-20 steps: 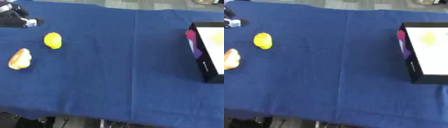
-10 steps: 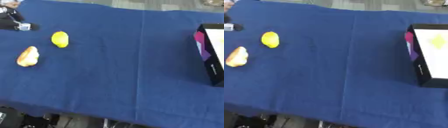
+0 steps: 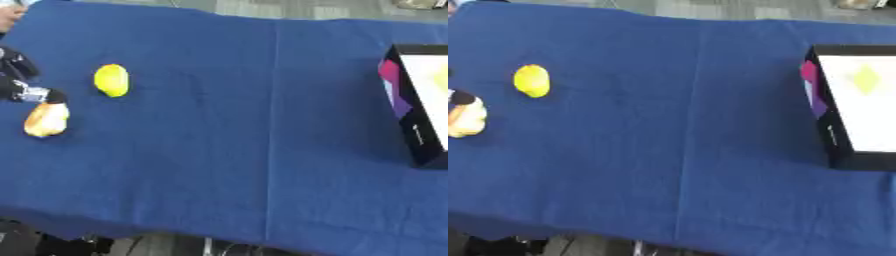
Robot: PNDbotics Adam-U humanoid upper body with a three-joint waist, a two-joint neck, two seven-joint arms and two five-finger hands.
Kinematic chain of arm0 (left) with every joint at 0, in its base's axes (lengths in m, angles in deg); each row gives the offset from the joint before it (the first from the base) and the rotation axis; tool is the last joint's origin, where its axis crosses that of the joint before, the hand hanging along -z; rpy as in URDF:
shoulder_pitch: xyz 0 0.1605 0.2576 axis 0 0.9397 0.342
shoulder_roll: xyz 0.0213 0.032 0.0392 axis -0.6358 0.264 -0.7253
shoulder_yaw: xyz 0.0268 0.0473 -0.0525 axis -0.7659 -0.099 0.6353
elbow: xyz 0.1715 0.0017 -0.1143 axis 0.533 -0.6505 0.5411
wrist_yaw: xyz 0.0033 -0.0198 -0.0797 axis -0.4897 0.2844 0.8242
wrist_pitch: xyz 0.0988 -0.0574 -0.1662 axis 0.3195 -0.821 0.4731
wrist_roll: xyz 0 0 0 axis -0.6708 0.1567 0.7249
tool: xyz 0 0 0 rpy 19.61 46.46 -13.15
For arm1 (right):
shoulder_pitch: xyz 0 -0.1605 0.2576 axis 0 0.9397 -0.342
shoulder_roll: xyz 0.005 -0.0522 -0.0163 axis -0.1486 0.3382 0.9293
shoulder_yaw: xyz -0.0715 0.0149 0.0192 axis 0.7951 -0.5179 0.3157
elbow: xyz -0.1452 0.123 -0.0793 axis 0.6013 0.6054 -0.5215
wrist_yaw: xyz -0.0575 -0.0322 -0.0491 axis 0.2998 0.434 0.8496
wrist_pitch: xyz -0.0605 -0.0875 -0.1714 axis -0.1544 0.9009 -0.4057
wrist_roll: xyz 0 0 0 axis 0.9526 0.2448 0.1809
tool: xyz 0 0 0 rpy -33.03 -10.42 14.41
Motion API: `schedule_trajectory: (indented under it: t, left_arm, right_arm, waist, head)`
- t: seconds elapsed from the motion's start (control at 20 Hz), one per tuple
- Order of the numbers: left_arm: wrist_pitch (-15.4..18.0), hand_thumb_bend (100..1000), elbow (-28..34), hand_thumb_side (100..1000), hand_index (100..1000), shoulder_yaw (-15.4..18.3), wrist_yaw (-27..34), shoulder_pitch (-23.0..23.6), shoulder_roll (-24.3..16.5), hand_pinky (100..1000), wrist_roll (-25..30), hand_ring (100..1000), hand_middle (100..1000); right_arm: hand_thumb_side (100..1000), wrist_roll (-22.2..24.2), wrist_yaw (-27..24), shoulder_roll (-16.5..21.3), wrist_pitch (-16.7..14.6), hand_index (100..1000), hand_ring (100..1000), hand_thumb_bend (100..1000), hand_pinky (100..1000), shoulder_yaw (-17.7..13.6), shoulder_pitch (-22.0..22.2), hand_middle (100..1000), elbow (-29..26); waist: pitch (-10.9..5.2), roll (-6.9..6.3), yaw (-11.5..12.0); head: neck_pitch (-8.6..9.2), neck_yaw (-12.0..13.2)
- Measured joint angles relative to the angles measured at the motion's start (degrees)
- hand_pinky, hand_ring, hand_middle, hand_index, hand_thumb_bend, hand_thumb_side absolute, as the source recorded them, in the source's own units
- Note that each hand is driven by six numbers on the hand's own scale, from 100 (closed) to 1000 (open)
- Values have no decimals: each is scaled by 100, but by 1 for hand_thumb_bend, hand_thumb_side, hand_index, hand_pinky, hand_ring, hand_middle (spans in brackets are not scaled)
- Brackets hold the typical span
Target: Pick up the objects with one hand, pass them to the other hand, and then place them into the box on the other side of the table.
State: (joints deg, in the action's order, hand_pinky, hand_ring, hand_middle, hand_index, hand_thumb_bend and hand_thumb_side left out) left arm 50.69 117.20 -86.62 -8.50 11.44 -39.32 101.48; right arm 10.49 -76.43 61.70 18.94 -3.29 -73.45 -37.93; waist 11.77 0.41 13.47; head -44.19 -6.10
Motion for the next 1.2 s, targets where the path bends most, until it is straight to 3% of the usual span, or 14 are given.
schedule_trajectory:
  t: [0.6,0.75,0.8,0.85,0.9,1.2]
  left_arm:
    - [-454,866,-9,628,837,-250,-613,297,-86,842,-337,832,767]
    - [-468,864,-77,590,836,-251,-636,339,-120,840,-350,834,768]
    - [-468,889,-102,495,837,-252,-642,345,-122,838,-348,837,769]
    - [-466,877,-127,549,838,-258,-656,353,-122,836,-345,839,770]
    - [-463,878,-158,545,838,-281,-685,366,-122,835,-334,839,770]
    - [-413,835,-394,442,828,-355,-997,440,-122,825,-245,841,767]
  right_arm:
    - [470,73,252,-122,-2,1000,1000,100,962,64,-22,1000,-3]
    - [470,125,271,-123,-1,1000,1000,100,963,93,-32,1000,-3]
    - [456,138,285,-124,1,1000,1000,100,963,105,-40,1000,-3]
    - [470,155,301,-124,1,1000,1000,100,963,107,-41,1000,-3]
    - [470,172,309,-126,1,1000,1000,100,963,112,-41,1000,-3]
    - [470,237,405,-172,-9,1000,1000,100,964,142,-38,1000,4]
  waist:
    - [78,2,-42]
    - [78,2,-43]
    - [78,2,-44]
    - [78,2,-48]
    - [78,2,-55]
    - [78,2,-67]
  head:
    - [0,-59]
    - [0,-56]
    - [0,-51]
    - [0,-45]
    - [0,-28]
    - [0,97]
